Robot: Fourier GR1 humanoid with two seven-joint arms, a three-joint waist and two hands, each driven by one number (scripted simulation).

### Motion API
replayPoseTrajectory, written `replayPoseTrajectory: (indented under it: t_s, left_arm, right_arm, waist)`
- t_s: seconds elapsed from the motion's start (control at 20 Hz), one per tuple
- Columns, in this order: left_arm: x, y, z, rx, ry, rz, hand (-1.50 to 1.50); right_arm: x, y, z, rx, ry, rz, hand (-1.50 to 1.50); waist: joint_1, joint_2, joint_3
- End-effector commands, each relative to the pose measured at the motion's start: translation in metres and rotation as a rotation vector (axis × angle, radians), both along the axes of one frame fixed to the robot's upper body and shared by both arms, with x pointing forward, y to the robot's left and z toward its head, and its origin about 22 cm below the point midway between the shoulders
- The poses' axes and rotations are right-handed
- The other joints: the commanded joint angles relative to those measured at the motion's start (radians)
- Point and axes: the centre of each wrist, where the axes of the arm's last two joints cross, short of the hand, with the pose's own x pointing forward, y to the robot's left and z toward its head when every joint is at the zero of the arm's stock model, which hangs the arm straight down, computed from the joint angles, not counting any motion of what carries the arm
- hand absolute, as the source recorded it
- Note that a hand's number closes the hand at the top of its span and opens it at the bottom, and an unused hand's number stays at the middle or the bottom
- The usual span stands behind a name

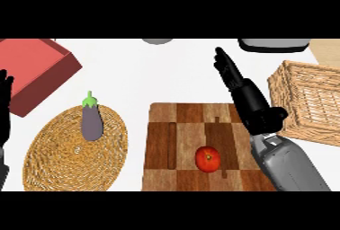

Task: Pick the tomato from the cutting board and place it in the basket

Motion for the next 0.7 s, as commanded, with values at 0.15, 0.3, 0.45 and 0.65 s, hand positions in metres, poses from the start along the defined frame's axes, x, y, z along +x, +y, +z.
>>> replayPoseTrajectory:
  t_s: [0.15, 0.3, 0.45, 0.65]
  left_arm:
    - [-0.008, -0.046, -0.025, -0.065, 0.038, -0.086, 0.00]
    - [-0.022, -0.077, -0.049, -0.135, 0.089, -0.214, 0.00]
    - [-0.023, -0.091, -0.043, -0.148, 0.093, -0.272, 0.00]
    - [-0.023, -0.093, -0.048, -0.126, 0.096, -0.259, 0.00]
  right_arm:
    - [-0.044, -0.017, -0.007, 0.035, -0.034, -0.379, 1.50]
    - [-0.070, 0.008, -0.020, -0.175, -0.136, -0.269, 1.50]
    - [-0.083, 0.058, -0.047, -0.176, -0.082, -0.388, -1.50]
    - [-0.082, 0.081, -0.063, -0.106, -0.053, -0.658, -1.50]
  waist:
    - [-0.067, -0.007, 0.012]
    - [-0.050, -0.008, 0.006]
    - [-0.010, 0.000, 0.007]
    - [-0.019, 0.004, 0.006]
